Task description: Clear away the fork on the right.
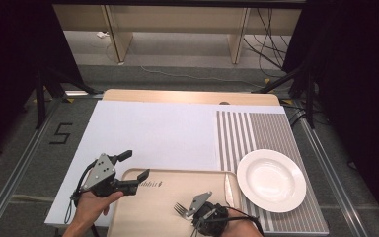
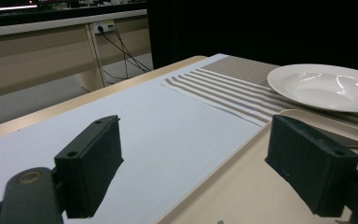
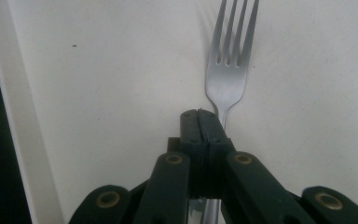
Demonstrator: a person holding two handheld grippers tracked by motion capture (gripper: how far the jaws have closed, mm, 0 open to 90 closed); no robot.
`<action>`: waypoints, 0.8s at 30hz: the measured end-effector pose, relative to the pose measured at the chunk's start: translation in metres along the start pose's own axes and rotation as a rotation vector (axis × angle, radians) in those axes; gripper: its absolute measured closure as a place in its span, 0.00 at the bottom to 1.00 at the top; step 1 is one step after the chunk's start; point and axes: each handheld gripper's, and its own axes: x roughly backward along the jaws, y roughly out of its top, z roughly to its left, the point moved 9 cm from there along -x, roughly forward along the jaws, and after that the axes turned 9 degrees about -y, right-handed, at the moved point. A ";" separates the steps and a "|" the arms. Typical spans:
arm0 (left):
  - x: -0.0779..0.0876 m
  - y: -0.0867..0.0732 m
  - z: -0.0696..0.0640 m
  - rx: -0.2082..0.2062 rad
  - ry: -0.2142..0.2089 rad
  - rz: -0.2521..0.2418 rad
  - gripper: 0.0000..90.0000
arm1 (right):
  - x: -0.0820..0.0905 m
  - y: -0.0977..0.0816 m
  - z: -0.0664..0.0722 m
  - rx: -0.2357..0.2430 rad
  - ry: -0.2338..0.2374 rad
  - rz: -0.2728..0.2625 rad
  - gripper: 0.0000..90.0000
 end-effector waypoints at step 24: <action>0.000 0.001 0.000 -0.001 -0.005 -0.009 0.19 | -0.005 -0.006 -0.007 0.015 -0.062 0.040 1.00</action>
